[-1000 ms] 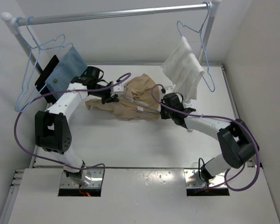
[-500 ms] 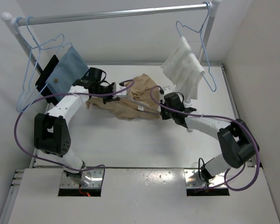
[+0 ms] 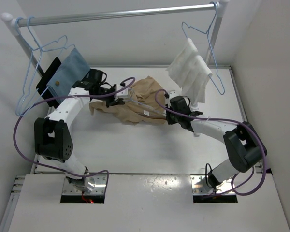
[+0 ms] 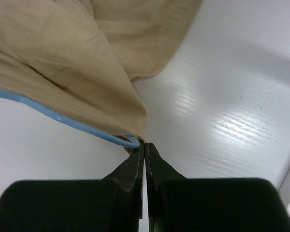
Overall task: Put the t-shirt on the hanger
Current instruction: Place tshirt on hanger
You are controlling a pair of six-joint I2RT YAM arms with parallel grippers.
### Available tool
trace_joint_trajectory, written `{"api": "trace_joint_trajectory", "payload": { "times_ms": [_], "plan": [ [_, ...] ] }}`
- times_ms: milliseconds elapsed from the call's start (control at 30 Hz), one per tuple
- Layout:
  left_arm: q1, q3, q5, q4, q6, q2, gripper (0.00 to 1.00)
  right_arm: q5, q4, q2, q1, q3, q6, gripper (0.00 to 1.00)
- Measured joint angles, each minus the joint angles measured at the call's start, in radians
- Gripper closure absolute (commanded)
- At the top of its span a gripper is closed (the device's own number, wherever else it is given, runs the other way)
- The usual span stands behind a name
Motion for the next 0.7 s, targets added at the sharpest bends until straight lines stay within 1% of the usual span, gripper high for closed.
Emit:
{"api": "trace_joint_trajectory", "payload": {
  "times_ms": [67, 233, 367, 600, 700],
  "plan": [
    [0.002, 0.010, 0.007, -0.011, 0.016, 0.000, 1.00, -0.007, 0.001, 0.002, -0.002, 0.000, 0.000, 1.00],
    [0.002, 0.015, -0.017, -0.045, 0.143, 0.000, 1.00, -0.015, 0.007, 0.002, -0.012, 0.000, 0.000, 1.00],
    [0.002, -0.011, -0.054, -0.049, 0.234, -0.002, 1.00, -0.027, 0.006, 0.002, -0.013, 0.000, -0.004, 1.00],
    [0.000, -0.042, -0.088, -0.034, 0.284, -0.002, 1.00, -0.049, -0.010, -0.002, -0.013, 0.002, -0.023, 1.00],
    [-0.010, -0.059, -0.129, -0.019, 0.300, -0.003, 1.00, -0.060, -0.019, -0.010, -0.014, 0.006, -0.039, 1.00]
  ]
}}
